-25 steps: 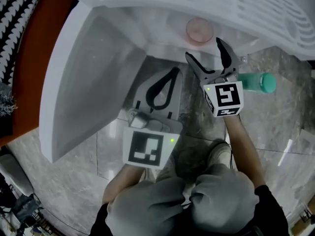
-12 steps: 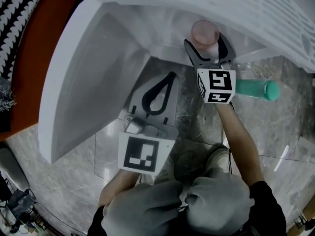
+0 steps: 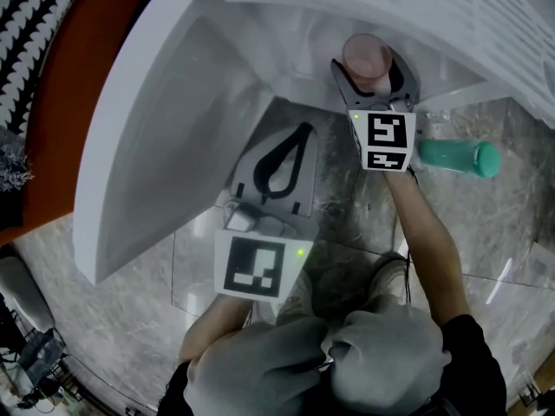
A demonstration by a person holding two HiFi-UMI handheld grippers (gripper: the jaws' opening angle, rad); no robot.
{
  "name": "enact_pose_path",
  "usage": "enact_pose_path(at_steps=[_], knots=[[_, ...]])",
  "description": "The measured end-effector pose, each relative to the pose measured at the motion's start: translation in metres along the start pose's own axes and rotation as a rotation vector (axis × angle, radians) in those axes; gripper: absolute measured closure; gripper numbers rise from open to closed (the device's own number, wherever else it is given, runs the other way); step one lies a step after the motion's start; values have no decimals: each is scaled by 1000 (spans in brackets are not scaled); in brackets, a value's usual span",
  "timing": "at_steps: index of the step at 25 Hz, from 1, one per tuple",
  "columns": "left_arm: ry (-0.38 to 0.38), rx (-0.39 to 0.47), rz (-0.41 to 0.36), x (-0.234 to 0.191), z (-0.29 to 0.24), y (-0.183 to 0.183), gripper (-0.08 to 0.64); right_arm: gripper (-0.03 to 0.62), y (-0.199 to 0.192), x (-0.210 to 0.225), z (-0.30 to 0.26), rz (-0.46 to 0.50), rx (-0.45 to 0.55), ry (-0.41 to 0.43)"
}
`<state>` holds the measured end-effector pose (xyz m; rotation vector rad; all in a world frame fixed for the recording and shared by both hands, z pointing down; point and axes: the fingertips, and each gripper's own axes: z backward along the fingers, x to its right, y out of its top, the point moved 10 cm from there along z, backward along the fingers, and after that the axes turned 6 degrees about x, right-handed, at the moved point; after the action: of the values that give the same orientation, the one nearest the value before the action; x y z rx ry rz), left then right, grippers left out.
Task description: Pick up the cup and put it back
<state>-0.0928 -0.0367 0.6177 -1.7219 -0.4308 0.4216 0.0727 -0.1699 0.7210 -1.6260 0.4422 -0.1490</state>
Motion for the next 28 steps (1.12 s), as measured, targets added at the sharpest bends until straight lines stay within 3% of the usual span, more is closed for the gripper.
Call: enact_pose_path(at_steps=[6, 16, 28], knots=[[-2, 11, -5, 4, 1, 3, 546, 207, 5, 0, 13, -12, 8, 10], [33, 17, 3, 7, 6, 3, 546, 207, 38, -15, 65, -34, 106, 98], [33, 38, -9, 21, 12, 9, 546, 207, 71, -11, 147, -113, 73, 190]])
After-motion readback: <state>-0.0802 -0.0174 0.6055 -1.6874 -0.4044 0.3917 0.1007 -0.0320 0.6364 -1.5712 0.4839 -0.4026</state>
